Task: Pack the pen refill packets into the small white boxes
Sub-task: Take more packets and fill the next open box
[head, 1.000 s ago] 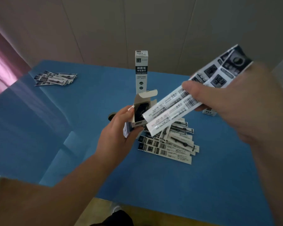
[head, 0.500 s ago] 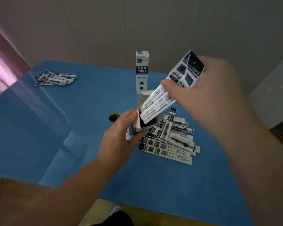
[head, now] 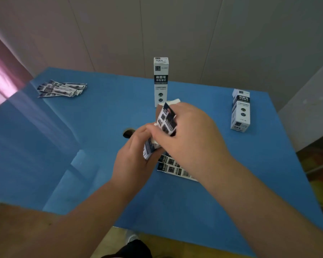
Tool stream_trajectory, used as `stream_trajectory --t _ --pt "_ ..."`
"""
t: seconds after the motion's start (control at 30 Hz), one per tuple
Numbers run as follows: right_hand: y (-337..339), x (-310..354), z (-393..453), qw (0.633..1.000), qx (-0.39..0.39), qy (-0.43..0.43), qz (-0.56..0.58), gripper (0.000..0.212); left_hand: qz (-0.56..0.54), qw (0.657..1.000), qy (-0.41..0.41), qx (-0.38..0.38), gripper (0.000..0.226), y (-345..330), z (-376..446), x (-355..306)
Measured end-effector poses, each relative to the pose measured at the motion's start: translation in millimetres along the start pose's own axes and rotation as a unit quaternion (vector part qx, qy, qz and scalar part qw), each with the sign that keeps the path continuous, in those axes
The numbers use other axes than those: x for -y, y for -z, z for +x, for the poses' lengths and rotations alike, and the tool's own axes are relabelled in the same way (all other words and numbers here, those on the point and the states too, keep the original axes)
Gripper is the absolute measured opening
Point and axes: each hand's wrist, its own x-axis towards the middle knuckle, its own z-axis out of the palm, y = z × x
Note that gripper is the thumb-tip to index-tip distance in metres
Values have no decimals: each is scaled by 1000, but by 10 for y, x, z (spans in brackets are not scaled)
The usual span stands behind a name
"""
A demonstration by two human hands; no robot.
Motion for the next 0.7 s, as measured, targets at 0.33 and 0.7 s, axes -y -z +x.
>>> stream_trajectory --t 0.33,0.7 --pt "-73 -119 45 997 66 -43 -6 26 -18 998 -33 -50 56 -40 -10 57" --pt "-16 -126 222 973 213 -5 -93 42 4 994 -99 -49 49 -78 -40 121"
